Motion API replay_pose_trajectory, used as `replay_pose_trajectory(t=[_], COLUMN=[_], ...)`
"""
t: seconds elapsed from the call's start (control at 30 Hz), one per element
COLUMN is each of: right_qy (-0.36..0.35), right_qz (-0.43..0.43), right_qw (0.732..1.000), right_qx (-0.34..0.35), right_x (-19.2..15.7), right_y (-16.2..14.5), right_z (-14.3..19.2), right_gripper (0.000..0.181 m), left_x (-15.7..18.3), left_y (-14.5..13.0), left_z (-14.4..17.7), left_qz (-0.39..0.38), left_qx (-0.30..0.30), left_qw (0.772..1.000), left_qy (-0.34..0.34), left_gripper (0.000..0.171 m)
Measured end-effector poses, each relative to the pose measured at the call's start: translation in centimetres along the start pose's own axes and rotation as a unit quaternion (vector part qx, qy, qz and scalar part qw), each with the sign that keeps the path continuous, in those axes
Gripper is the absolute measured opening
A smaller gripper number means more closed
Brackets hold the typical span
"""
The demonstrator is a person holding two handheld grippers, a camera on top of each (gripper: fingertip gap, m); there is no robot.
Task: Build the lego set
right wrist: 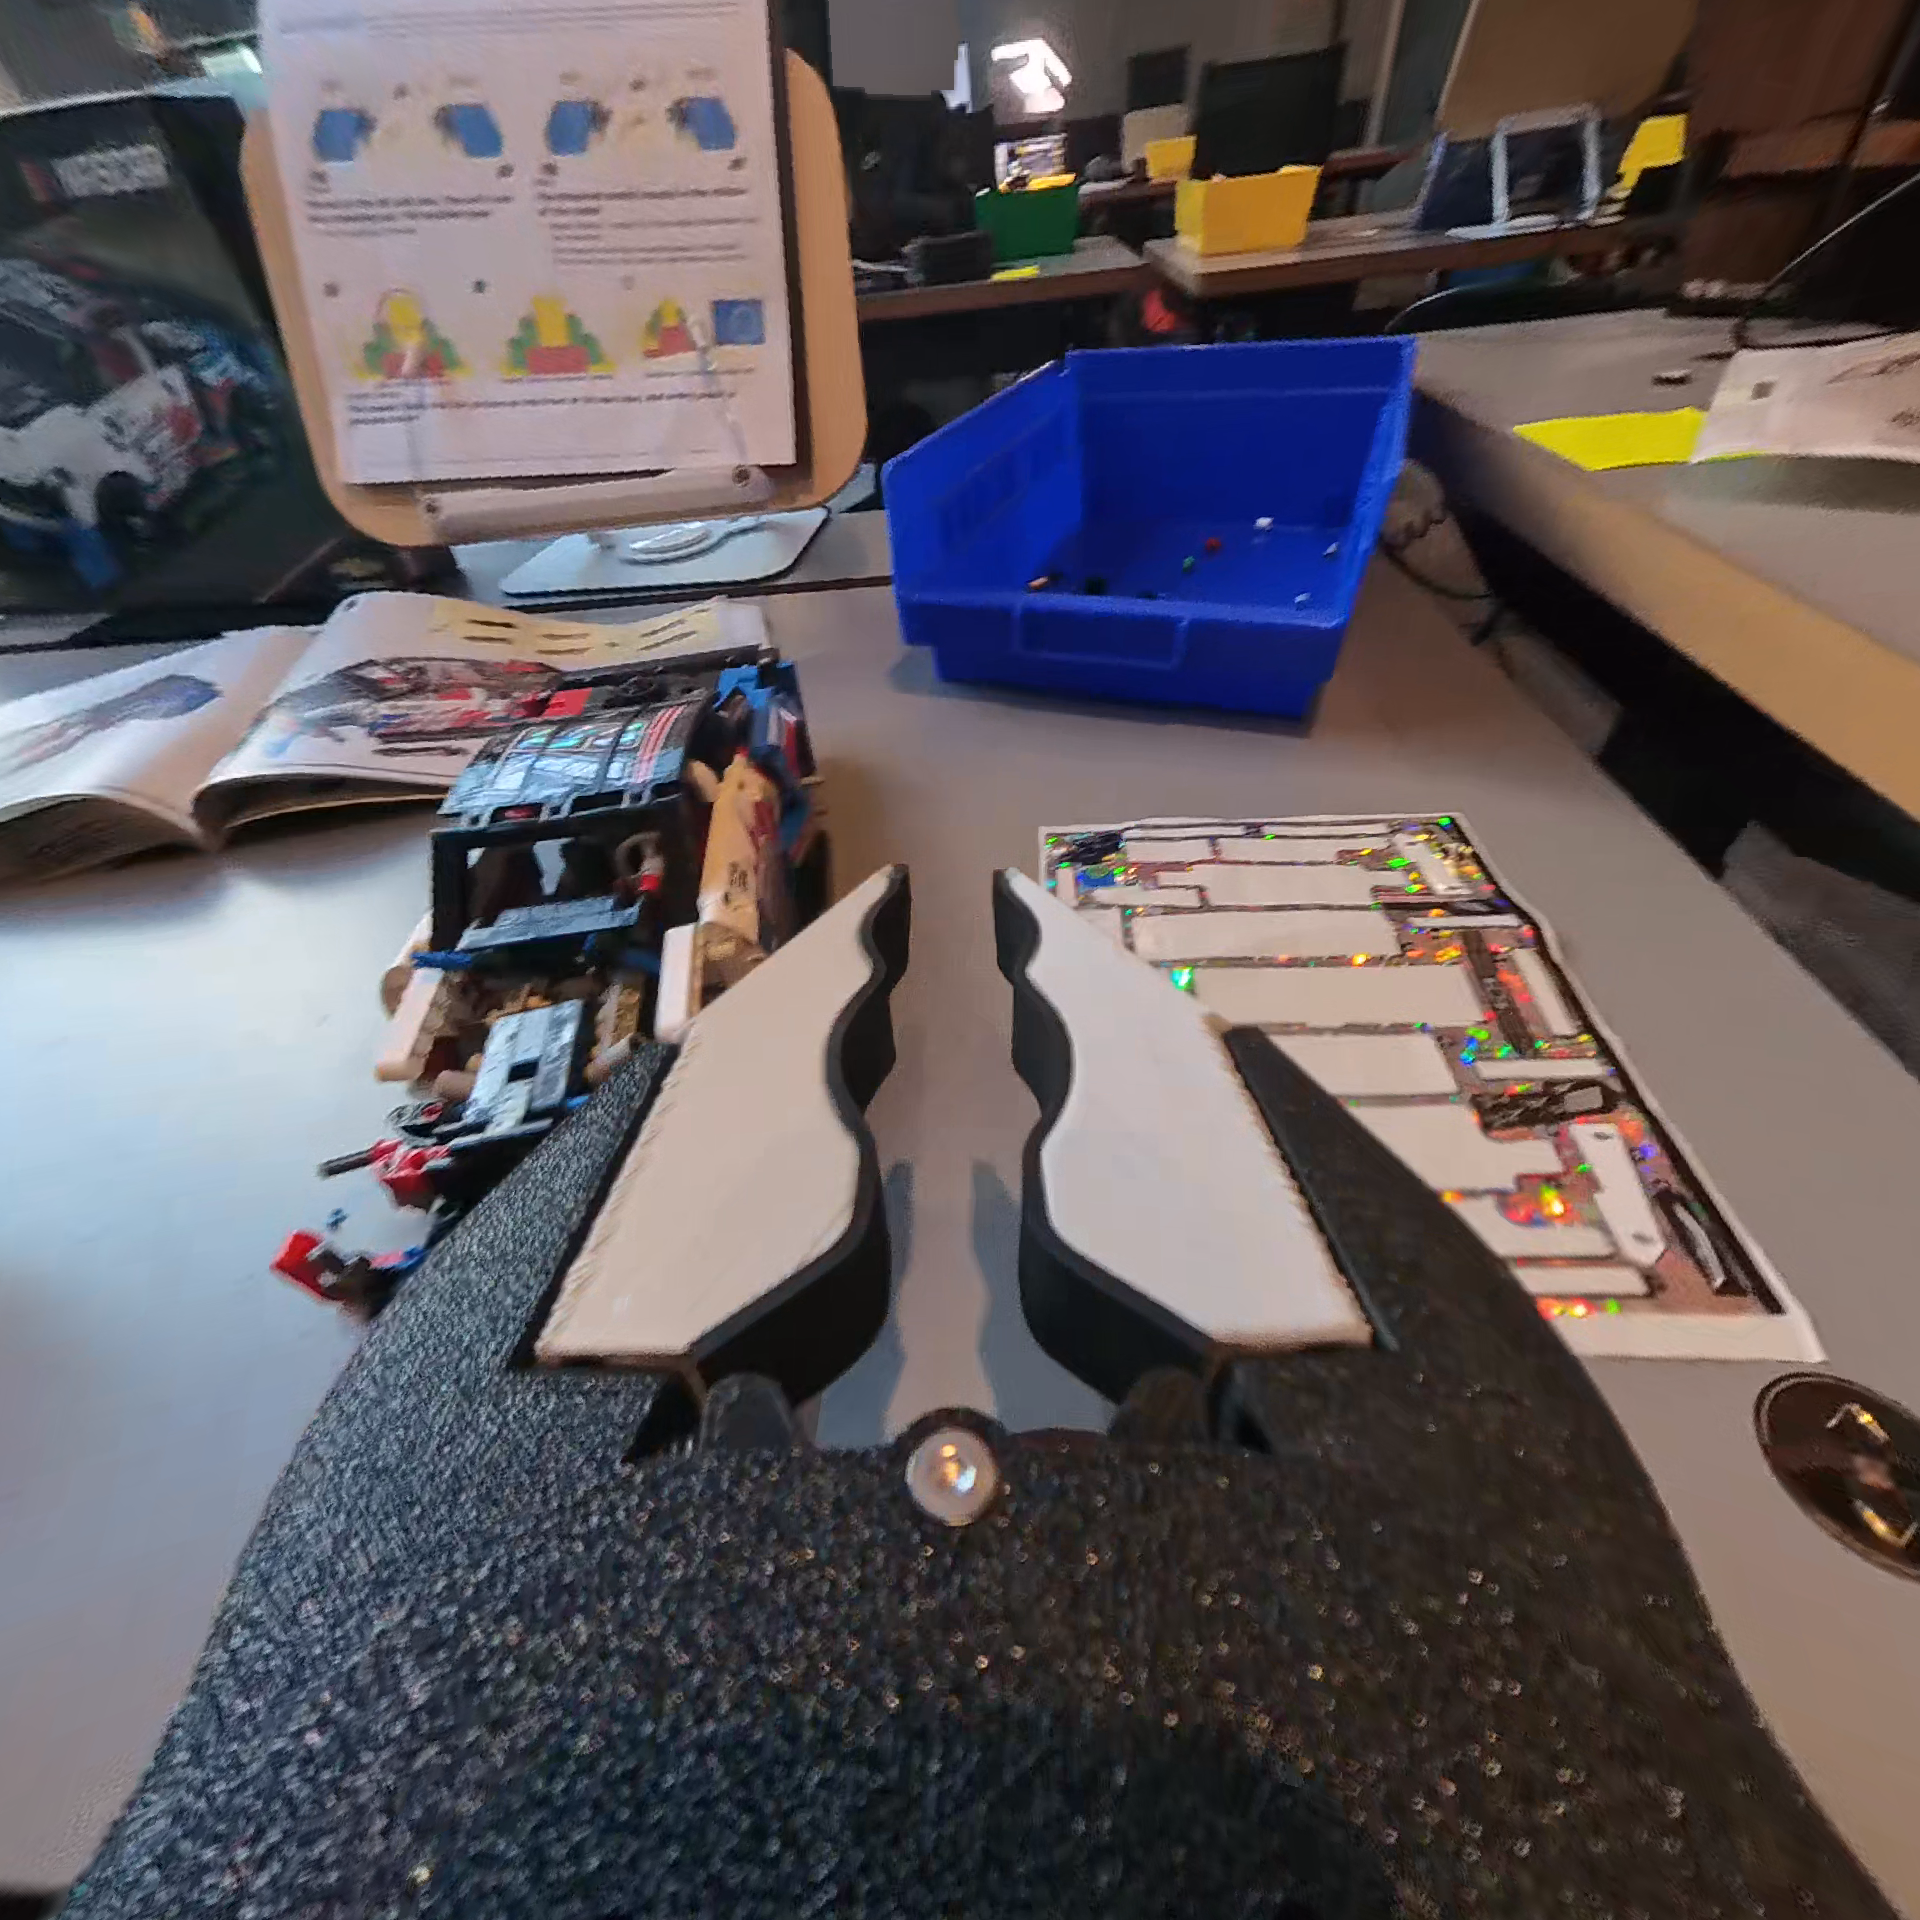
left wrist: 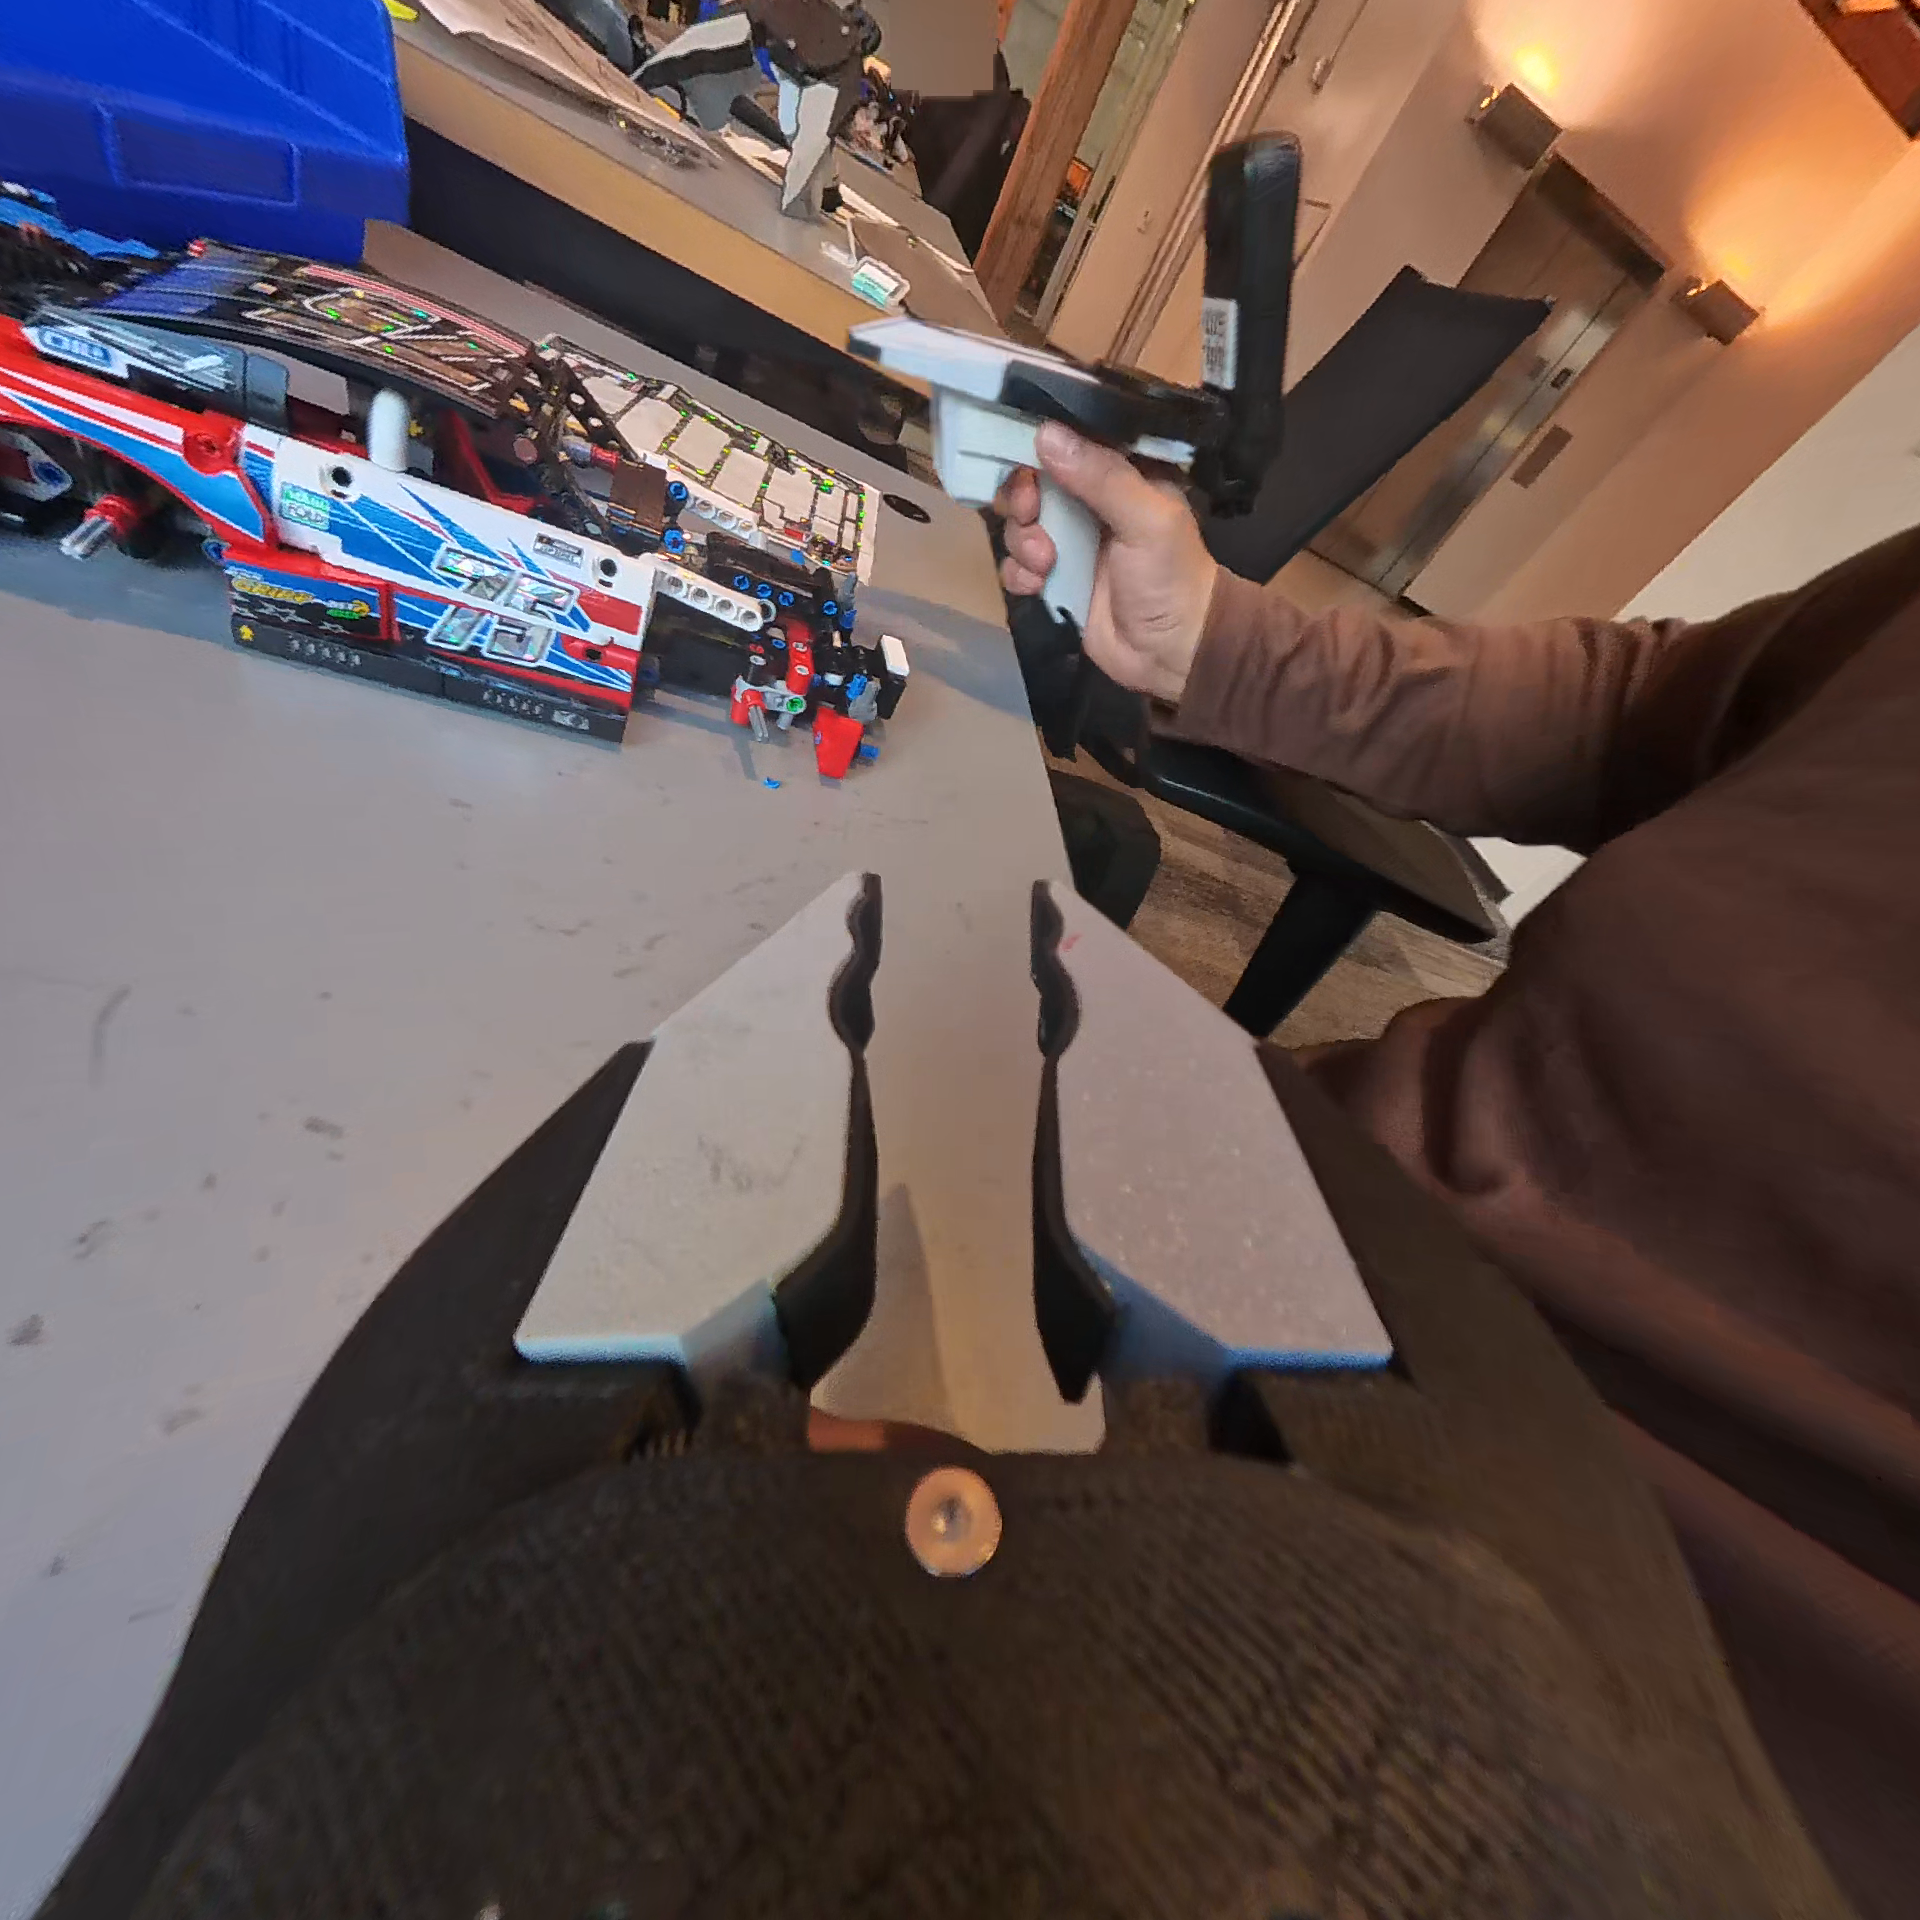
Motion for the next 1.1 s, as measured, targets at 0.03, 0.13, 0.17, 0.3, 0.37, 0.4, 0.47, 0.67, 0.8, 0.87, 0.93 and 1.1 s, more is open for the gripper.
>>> replay_pose_trajectory(t=[0.03, 0.13, 0.17, 0.3, 0.37, 0.4, 0.47, 0.67, 0.8, 0.87, 0.93, 1.1], right_qy=[-0.010, -0.028, -0.029, -0.027, -0.032, -0.035, -0.038, -0.043, -0.042, -0.041, -0.037, 0.015], right_qz=[0.009, 0.044, 0.051, 0.051, 0.072, 0.086, 0.109, 0.142, 0.141, 0.141, 0.141, 0.141], right_qw=[1.000, 0.999, 0.998, 0.998, 0.997, 0.996, 0.993, 0.989, 0.989, 0.989, 0.989, 0.990], right_qx=[0.000, -0.005, -0.006, 0.001, 0.007, 0.009, 0.005, -0.006, -0.004, -0.001, 0.003, 0.012], right_x=[0.4, 1.2, 1.4, 1.8, 1.7, 1.6, 1.3, 0.7, 0.7, 0.6, 0.6, -0.7], right_y=[0.2, 0.6, 0.6, 0.3, 0.6, 0.7, 0.7, 0.5, 0.5, 0.6, 0.6, 0.7], right_z=[-0.4, -2.0, -2.6, -4.8, -5.3, -5.4, -5.7, -6.0, -5.9, -5.9, -5.8, -5.6], right_gripper=[0.016, 0.016, 0.016, 0.016, 0.017, 0.017, 0.017, 0.017, 0.017, 0.017, 0.018, 0.015], left_x=[0.4, 1.2, 1.3, 1.0, 1.0, 1.0, 1.1, 1.0, 0.8, 0.9, 0.9, 0.8], left_y=[-0.1, -0.4, -0.3, -0.2, -0.2, -0.3, -0.3, -0.4, -0.3, -0.3, -0.2, -0.3], left_z=[0.0, 0.0, 0.1, 0.2, 0.1, 0.1, 0.1, -0.1, 0.0, 0.1, 0.3, 0.2], left_qz=[0.001, -0.023, -0.026, -0.010, -0.002, -0.001, -0.004, 0.005, 0.017, 0.019, 0.021, 0.020], left_qx=[-0.001, -0.003, 0.000, 0.001, -0.002, -0.005, -0.007, -0.017, -0.013, -0.010, -0.006, -0.011], left_qw=[1.000, 1.000, 0.999, 1.000, 1.000, 0.999, 0.999, 0.999, 0.999, 0.999, 0.999, 0.999], left_qy=[-0.007, -0.018, -0.020, -0.024, -0.028, -0.032, -0.033, -0.037, -0.040, -0.043, -0.046, -0.046], left_gripper=[0.025, 0.025, 0.025, 0.025, 0.025, 0.025, 0.025, 0.025, 0.025, 0.025, 0.025, 0.027])
Point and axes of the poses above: each gripper's, where its closed fingertips meet, z back along the fingers, y out of its top, x = y × z across the jaws, the point moved 3 cm from there along z, back along the fingers, and after that the axes turned 15 degrees about y, right-handed, at the moved point
